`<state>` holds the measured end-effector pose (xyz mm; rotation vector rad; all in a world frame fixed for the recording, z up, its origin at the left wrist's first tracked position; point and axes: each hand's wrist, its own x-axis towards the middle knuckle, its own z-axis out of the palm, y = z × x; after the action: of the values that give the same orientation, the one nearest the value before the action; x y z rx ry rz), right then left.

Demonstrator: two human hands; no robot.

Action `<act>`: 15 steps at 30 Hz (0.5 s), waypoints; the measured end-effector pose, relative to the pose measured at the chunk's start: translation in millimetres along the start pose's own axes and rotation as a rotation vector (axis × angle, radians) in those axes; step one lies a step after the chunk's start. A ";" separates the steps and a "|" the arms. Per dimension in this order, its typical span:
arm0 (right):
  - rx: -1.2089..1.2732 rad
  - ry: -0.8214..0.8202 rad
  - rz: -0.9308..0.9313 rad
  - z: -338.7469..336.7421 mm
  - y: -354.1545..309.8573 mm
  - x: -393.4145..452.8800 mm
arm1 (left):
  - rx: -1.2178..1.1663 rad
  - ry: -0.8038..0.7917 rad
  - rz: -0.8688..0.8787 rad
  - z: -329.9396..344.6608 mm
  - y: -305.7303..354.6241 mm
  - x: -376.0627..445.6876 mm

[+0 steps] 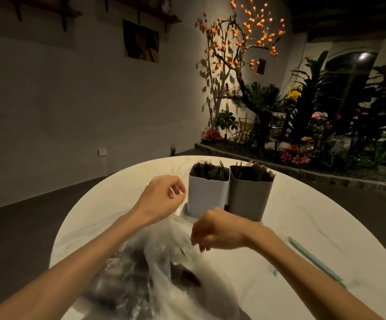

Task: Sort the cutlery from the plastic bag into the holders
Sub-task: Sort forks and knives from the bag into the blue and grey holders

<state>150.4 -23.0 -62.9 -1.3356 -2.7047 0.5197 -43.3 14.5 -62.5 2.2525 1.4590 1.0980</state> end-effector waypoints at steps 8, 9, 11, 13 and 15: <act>0.006 0.027 0.134 85.8 -16.4 -0.8 | 0.369 -0.378 -0.218 -9.7 -27.0 -90.3; -0.004 0.029 0.149 87.9 -16.8 -2.2 | 0.396 -0.354 -0.205 -15.5 -29.0 -94.3; -0.047 0.028 0.170 86.5 -16.0 -5.4 | 0.532 -0.343 -0.153 -31.1 -29.8 -98.4; -0.064 0.033 0.176 81.8 -17.2 -9.1 | 0.639 -0.370 -0.122 -47.3 -30.0 -102.4; -0.063 0.046 0.172 77.9 -22.0 -9.0 | 0.575 -0.368 -0.042 -57.6 -26.3 -107.7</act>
<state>122.2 -63.0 -128.0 -1.5863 -2.6041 0.4138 -125.1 -76.8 -87.1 2.5790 1.7996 0.2265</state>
